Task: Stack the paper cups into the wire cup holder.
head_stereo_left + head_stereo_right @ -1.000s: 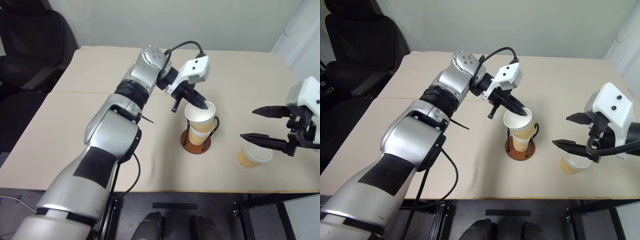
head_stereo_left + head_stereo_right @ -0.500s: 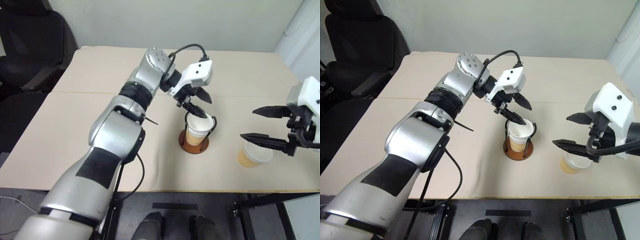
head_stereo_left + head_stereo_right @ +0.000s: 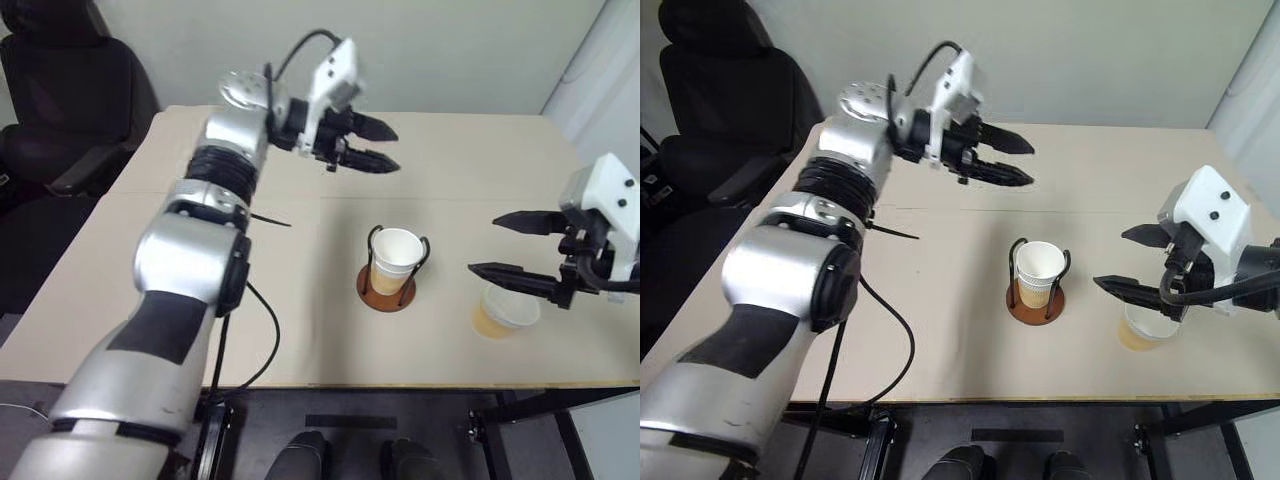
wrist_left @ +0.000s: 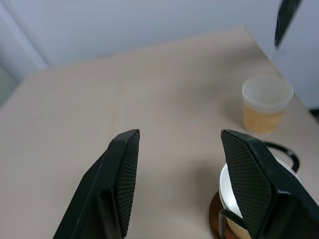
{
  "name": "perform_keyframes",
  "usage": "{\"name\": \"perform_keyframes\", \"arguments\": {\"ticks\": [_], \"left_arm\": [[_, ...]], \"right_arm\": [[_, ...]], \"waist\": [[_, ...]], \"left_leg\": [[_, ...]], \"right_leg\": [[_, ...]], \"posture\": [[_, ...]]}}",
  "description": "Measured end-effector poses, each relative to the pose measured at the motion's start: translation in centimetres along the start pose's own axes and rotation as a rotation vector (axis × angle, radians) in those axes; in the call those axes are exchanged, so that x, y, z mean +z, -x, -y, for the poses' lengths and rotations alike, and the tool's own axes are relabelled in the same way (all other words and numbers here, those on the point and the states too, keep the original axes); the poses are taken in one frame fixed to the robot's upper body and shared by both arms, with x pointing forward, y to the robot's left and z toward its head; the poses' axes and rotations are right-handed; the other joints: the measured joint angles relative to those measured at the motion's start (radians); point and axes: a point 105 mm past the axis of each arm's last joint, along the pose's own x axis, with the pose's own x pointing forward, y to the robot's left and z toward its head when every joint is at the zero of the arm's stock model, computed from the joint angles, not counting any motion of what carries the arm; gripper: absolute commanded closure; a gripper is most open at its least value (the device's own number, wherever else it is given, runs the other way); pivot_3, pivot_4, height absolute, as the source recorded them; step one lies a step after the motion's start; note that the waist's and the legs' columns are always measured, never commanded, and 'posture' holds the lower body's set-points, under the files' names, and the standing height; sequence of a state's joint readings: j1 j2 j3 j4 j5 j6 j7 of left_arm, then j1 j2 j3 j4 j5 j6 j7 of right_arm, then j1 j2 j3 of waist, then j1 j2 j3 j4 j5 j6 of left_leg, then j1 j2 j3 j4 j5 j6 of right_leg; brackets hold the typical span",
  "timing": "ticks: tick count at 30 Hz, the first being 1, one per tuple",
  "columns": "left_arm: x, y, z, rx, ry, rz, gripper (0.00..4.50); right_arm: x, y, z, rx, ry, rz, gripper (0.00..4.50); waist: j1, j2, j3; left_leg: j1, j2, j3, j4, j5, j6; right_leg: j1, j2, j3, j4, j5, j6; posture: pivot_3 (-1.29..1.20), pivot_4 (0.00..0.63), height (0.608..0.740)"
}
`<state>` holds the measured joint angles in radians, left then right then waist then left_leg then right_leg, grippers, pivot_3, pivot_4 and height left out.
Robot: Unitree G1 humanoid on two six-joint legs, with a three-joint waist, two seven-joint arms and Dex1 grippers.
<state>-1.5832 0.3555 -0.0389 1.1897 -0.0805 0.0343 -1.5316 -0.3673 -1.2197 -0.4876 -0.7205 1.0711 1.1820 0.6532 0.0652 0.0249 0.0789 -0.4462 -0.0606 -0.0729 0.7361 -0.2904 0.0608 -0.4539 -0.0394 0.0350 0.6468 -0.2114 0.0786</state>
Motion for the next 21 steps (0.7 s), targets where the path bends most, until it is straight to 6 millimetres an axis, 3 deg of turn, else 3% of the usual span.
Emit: {"name": "perform_keyframes", "arguments": {"ticks": [8, 15, 21], "left_arm": [[-1.4, 4.7, 1.2, 0.027, 0.126, 0.054, 1.73], [-2.9, 5.5, 4.2, -0.052, 0.173, -0.024, 1.73], [-2.8, 6.6, 4.9, -0.06, 0.161, -0.065, 1.73]], "right_arm": [[-0.3, -0.5, -0.6, 0.024, -0.006, -0.014, 0.67], [-1.0, -1.0, -0.8, 0.056, -0.005, -0.052, 0.67], [-1.3, -0.9, -0.6, 0.06, 0.004, -0.082, 0.67]], "waist": [[-0.014, 0.0, -0.023], [-0.013, 0.003, -0.037], [-0.018, 0.001, -0.044]], "left_leg": [[0.011, -0.005, 0.003, 0.006, -0.002, 0.004], [0.014, -0.008, -0.001, 0.013, -0.003, 0.006], [0.024, -0.01, -0.001, 0.012, -0.005, 0.009]], "right_leg": [[0.009, 0.001, -0.005, 0.008, 0.0, 0.0], [0.014, -0.005, -0.001, 0.015, -0.004, 0.0], [0.024, -0.005, -0.001, 0.014, -0.007, 0.0]], "posture": [[0.0, 0.0, 0.74], [0.0, 0.0, 0.74], [0.0, 0.0, 0.74]]}}
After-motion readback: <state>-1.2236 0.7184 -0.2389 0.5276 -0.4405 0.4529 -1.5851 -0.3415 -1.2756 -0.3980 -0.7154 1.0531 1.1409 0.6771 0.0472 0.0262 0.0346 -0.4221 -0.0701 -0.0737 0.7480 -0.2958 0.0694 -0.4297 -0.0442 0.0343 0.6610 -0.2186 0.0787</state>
